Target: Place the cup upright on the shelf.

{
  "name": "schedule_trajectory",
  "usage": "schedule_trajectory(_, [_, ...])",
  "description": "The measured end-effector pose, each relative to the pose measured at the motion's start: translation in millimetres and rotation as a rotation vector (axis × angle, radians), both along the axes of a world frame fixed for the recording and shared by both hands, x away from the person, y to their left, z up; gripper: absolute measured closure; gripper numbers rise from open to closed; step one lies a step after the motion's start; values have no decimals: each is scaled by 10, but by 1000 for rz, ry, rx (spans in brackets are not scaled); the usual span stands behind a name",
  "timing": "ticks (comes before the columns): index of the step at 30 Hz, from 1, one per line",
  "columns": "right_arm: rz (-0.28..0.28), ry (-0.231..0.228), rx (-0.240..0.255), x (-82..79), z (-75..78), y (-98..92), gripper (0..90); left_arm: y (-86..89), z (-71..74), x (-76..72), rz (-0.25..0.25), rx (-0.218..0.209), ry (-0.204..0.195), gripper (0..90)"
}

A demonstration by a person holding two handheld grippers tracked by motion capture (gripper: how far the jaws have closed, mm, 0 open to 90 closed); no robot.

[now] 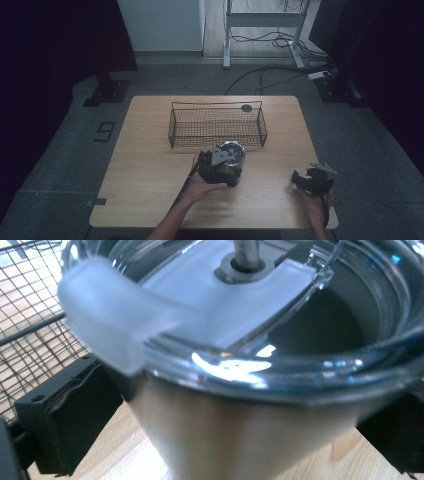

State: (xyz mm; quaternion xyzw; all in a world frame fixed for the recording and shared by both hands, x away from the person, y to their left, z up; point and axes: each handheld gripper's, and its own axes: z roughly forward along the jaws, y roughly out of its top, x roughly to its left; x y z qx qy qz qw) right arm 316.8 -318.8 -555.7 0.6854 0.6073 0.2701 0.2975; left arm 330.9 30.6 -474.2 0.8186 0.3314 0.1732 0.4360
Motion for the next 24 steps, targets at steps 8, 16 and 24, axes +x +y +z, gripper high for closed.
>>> schedule_trajectory(8, [0,-2,0,3,-2,0,131,-55,-22,11,13,-8,-32,0])
schedule_trajectory(16, [0,-3,0,3,-2,0,131,-93,-66,34,3,-49,-74,0])
schedule_trajectory(24, [0,-3,0,3,-2,-1,131,-114,-92,42,-1,-74,-95,6])
